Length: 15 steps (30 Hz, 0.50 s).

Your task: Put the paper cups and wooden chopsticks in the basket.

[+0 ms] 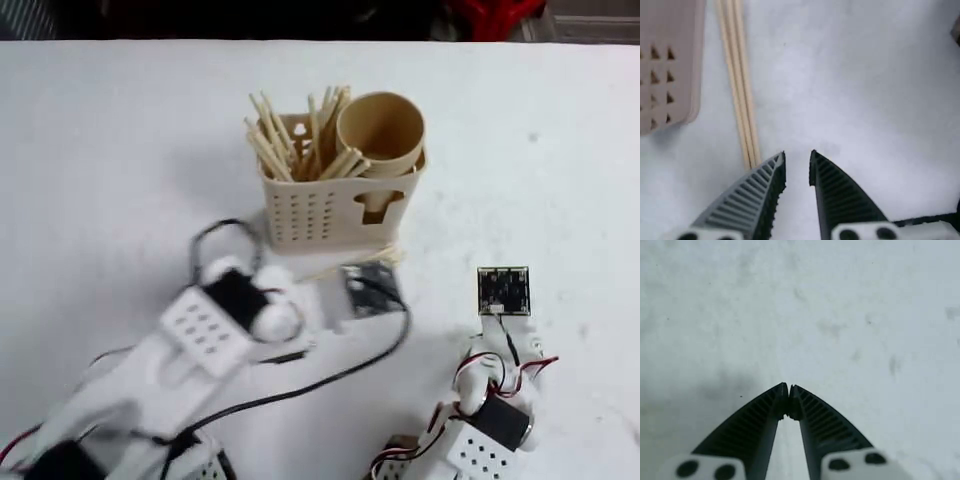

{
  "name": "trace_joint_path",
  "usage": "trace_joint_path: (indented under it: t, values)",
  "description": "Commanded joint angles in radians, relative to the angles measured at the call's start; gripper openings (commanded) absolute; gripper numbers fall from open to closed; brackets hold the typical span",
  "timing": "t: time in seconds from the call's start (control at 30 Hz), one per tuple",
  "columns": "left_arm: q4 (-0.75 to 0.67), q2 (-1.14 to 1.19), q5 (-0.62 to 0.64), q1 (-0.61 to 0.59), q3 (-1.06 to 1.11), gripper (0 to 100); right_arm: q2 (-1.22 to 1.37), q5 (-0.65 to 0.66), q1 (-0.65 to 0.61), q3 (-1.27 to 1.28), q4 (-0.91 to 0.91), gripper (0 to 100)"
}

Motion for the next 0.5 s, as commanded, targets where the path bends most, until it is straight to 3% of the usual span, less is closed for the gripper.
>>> trace_joint_path:
  t: [0.0, 0.2, 0.47]
  values:
    - [-0.1, 0.259, -0.014, 0.068, -0.158, 10, -0.005, -0.003, -0.004, 0.005, 0.005, 1.8]
    - [-0.233, 0.591, -0.048, -0.004, -0.374, 10, -0.005, -0.003, -0.004, 0.005, 0.005, 1.8]
    - [-0.31, 0.898, -0.072, -0.056, -0.47, 9, -0.005, -0.003, -0.004, 0.005, 0.005, 1.8]
